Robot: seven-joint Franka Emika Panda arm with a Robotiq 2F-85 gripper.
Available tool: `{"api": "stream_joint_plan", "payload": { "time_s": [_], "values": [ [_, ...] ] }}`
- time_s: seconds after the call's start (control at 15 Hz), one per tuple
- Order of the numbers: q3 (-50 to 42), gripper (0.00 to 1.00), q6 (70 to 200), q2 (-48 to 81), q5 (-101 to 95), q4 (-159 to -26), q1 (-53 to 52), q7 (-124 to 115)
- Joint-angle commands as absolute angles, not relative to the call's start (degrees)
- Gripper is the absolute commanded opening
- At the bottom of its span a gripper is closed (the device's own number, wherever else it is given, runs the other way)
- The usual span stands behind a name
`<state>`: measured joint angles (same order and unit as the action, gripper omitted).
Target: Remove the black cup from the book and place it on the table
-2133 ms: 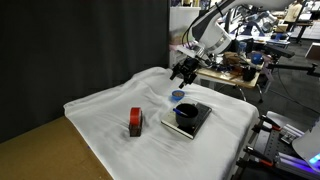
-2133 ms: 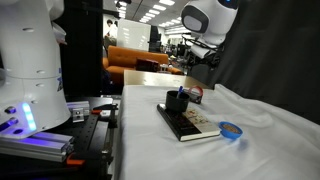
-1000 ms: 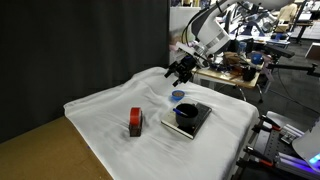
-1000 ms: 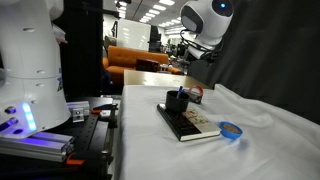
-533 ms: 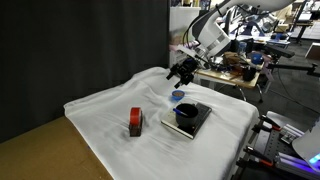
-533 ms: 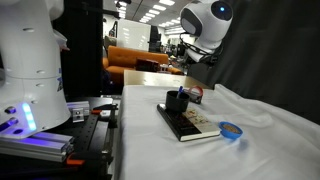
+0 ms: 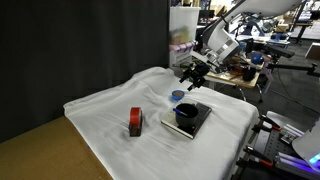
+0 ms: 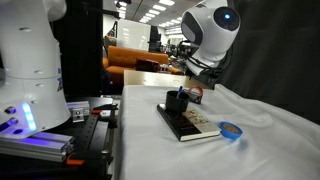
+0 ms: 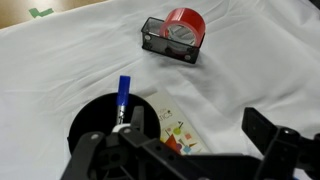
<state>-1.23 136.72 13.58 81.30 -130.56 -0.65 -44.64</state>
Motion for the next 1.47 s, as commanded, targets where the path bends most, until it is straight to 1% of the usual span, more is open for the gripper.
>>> {"api": "stream_joint_plan", "payload": {
  "time_s": [0.0,0.87,1.0,1.4],
  "values": [
    [-2.45,1.00,134.49,11.08,81.92,-134.19,0.74,-42.32],
    [-3.40,1.00,133.41,8.45,81.83,-141.70,0.90,-43.44],
    [-3.34,1.00,134.53,10.12,81.11,-140.63,0.60,-43.59],
    [-3.33,1.00,134.53,9.92,81.11,-140.87,0.61,-43.63]
  ]
}}
